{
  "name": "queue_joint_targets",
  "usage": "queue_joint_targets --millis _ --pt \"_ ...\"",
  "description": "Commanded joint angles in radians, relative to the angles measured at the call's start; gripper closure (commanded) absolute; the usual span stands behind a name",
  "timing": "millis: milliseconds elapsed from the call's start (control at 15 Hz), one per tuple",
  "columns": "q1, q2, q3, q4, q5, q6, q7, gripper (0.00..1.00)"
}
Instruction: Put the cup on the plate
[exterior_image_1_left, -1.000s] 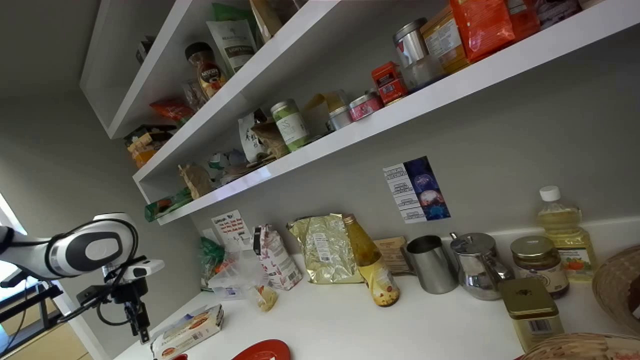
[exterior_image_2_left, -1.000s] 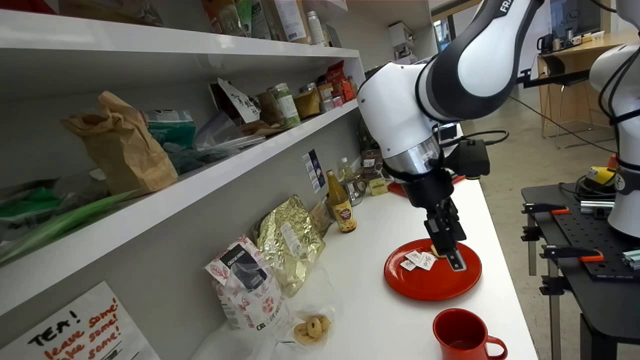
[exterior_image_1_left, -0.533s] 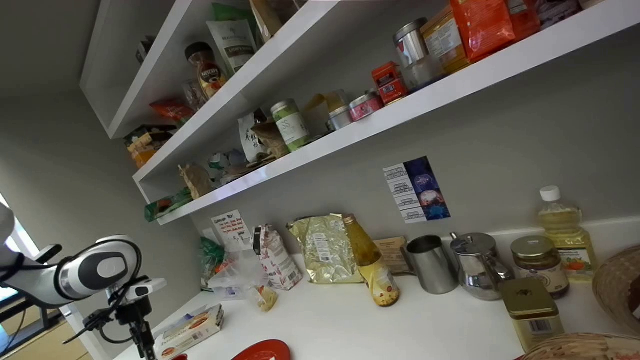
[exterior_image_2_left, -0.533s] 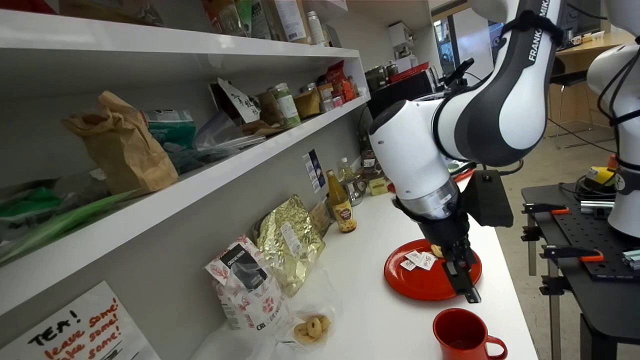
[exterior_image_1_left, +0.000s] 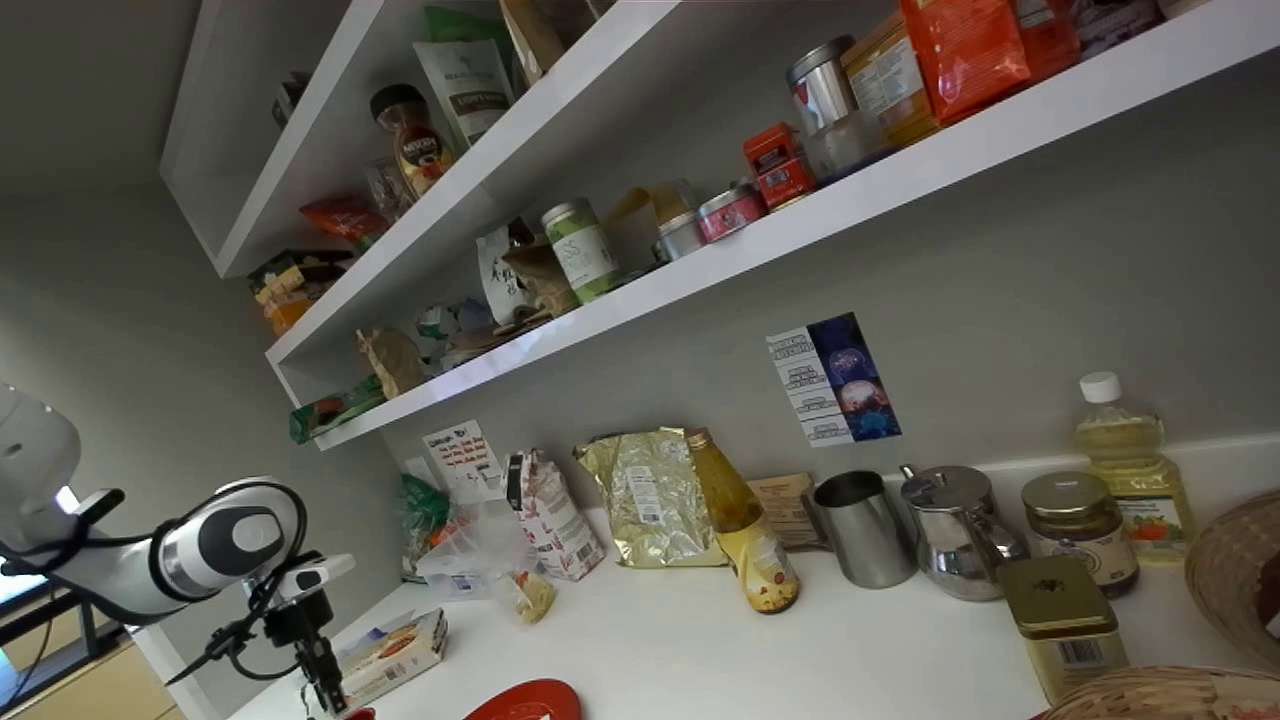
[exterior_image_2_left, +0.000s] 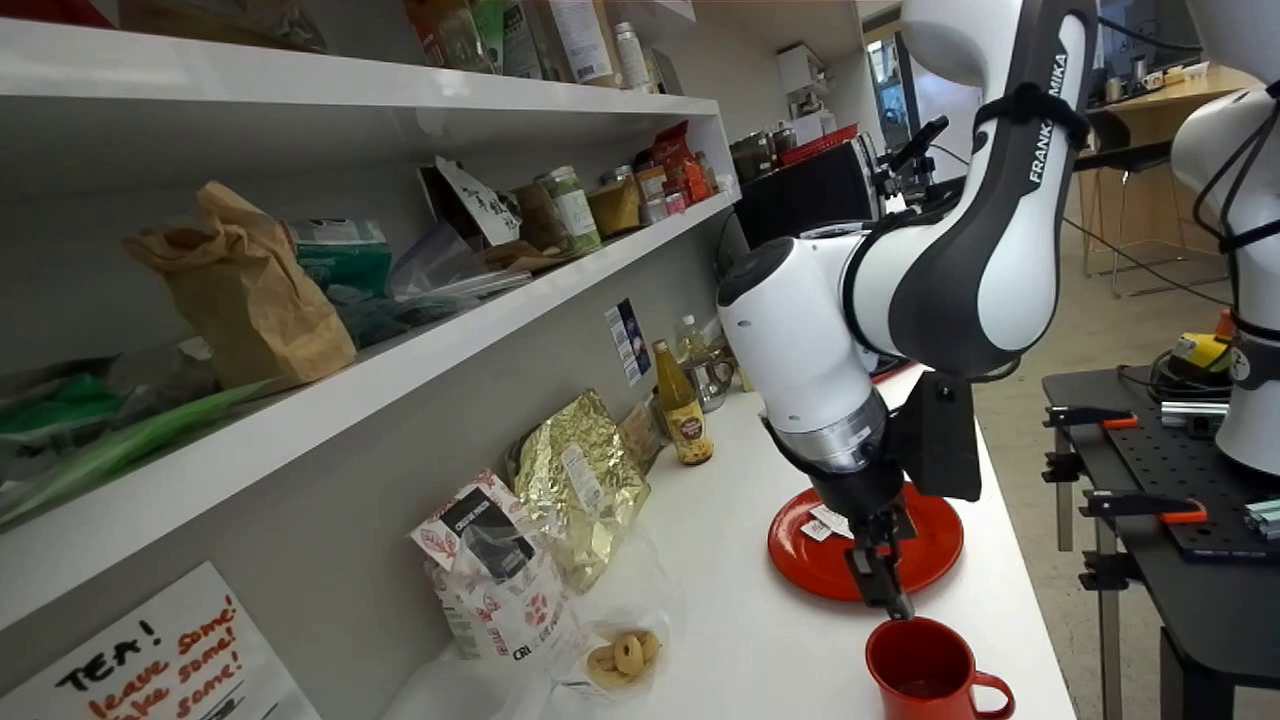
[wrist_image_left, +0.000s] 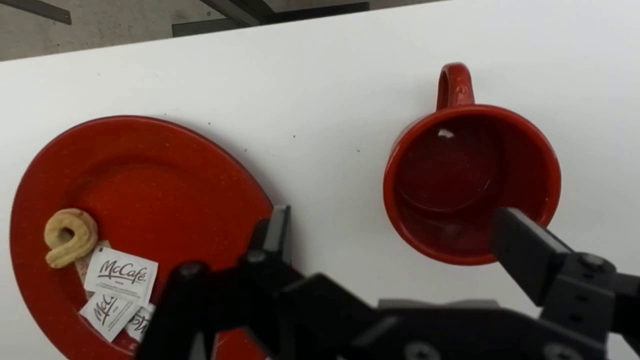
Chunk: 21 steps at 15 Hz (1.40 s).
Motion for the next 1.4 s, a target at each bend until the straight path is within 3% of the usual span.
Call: queue_joint_targets --millis 0,800,867,1000,1333 --pt "0.020 0.070 -0.031 0.067 -0.026 0.002 0.033 0.00" --pt "0.020 0.172 -0.057 0.112 0.007 -0.014 -0.009 0.00" --pt "0.019 0.175 -0.059 0.113 0.007 -0.018 -0.013 0.25" --pt "0.020 0.179 -0.065 0.112 0.002 -0.019 -0.018 0.33" --pt "0.013 0.179 -0.073 0.101 0.008 -0.022 -0.022 0.72"
